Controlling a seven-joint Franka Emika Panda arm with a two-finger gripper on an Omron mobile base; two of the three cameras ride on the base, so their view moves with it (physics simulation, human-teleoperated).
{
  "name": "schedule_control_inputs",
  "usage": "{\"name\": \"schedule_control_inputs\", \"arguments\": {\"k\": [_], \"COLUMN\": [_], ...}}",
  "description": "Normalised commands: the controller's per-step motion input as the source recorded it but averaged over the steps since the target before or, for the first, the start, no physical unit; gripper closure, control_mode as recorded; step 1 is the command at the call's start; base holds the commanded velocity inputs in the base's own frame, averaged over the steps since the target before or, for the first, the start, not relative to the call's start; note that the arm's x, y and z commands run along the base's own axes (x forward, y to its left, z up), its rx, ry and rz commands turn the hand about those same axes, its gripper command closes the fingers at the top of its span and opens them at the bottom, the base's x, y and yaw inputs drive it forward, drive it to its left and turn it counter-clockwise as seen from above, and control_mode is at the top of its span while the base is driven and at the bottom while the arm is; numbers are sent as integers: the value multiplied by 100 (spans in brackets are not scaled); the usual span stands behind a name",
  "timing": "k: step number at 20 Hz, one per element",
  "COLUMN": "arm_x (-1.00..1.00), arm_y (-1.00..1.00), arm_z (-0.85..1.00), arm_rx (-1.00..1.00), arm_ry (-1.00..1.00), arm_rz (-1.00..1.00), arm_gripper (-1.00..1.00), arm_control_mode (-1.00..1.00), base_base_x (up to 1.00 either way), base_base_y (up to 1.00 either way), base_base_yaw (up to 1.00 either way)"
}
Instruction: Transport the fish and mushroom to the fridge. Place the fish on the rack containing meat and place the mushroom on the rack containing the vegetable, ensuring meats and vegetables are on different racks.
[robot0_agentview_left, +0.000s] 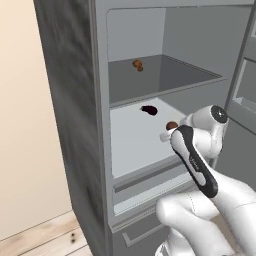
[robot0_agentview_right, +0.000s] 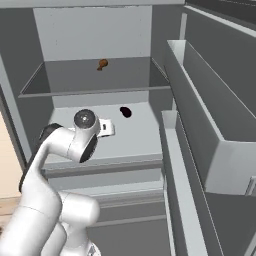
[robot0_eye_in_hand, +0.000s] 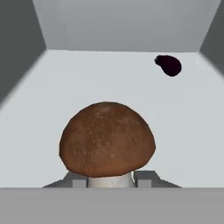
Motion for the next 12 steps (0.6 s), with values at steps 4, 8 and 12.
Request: {"name": "schedule_control_inputs", "arguments": {"k": [4, 8, 12], "arm_x": [71, 54, 38], "arm_y": [0, 0, -3], "arm_z": [-51, -29, -30], "arm_rx": [-3, -1, 0], "arm_ry": [18, 0, 0], "arm_rz": [2, 0, 0], "arm_gripper": [100, 100, 100], "arm_control_mode": [-100, -100, -100], "base_base_x": [0, 0, 0], "base_base_y": [0, 0, 0], "base_base_yaw": [0, 0, 0]}}
